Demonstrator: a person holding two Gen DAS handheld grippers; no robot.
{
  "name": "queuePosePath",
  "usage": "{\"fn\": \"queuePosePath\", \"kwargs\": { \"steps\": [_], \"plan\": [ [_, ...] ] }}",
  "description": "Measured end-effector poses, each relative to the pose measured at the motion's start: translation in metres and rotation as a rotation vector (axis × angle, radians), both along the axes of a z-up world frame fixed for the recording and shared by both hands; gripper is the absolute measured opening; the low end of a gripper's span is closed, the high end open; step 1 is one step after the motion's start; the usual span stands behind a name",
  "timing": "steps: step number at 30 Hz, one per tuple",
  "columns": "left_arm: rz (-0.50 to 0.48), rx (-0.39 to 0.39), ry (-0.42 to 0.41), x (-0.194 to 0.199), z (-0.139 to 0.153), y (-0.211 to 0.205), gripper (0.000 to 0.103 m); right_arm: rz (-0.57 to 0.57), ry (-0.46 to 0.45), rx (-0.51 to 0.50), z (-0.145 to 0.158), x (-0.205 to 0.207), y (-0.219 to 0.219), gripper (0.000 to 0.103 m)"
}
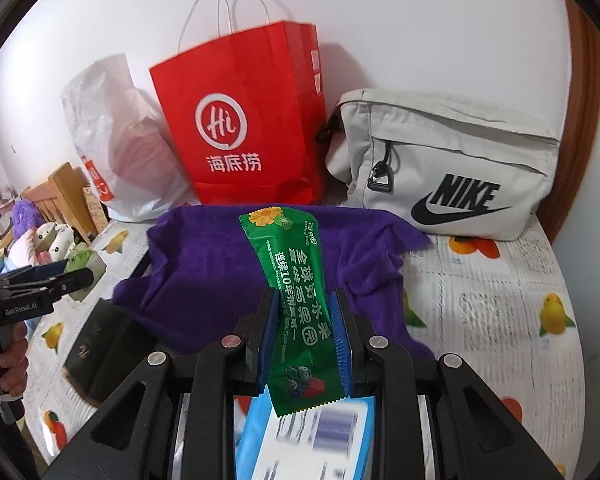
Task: Organize soft objects
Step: 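Carry the wipes pack with the left tool while the right tool carries the snack packet over the purple towel, then open the left tool onto the purple towel while the right tool releases the snack packet there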
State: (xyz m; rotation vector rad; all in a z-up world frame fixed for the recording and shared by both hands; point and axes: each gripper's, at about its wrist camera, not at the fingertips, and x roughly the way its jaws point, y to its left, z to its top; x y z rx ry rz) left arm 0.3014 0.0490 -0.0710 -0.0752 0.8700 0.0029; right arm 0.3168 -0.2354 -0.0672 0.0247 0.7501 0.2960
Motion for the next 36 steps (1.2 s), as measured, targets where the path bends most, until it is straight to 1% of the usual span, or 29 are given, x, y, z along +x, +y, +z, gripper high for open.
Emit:
{"fn": "queuePosePath", "kwargs": {
  "steps": [6,12,17,25,32,34,36],
  "plan": [
    [-0.006,-0.017,0.017,0.037,-0.012,-0.01,0.07,0.013,0.028,-0.012,-0.014,0.031,0.009,0.027],
    [-0.01,-0.01,0.037,0.074,-0.022,-0.022,0.07,0.025,0.08,-0.034,-0.031,0.058,0.012,0.027],
    [-0.006,0.0,0.057,0.097,-0.028,-0.026,0.07,0.017,0.129,-0.03,-0.043,0.079,0.012,0.027],
    [-0.008,0.008,0.087,0.118,-0.039,-0.027,0.07,0.023,0.185,-0.046,-0.061,0.099,0.02,0.027],
    [-0.005,-0.005,0.105,0.128,-0.045,-0.025,0.071,0.007,0.211,-0.038,-0.065,0.109,0.016,0.029],
    [-0.001,-0.002,0.111,0.13,-0.047,-0.024,0.073,0.001,0.218,-0.034,-0.066,0.111,0.016,0.033],
    [0.007,0.001,0.118,0.134,-0.05,-0.025,0.082,-0.007,0.224,-0.036,-0.067,0.111,0.015,0.036]
  ]
}}
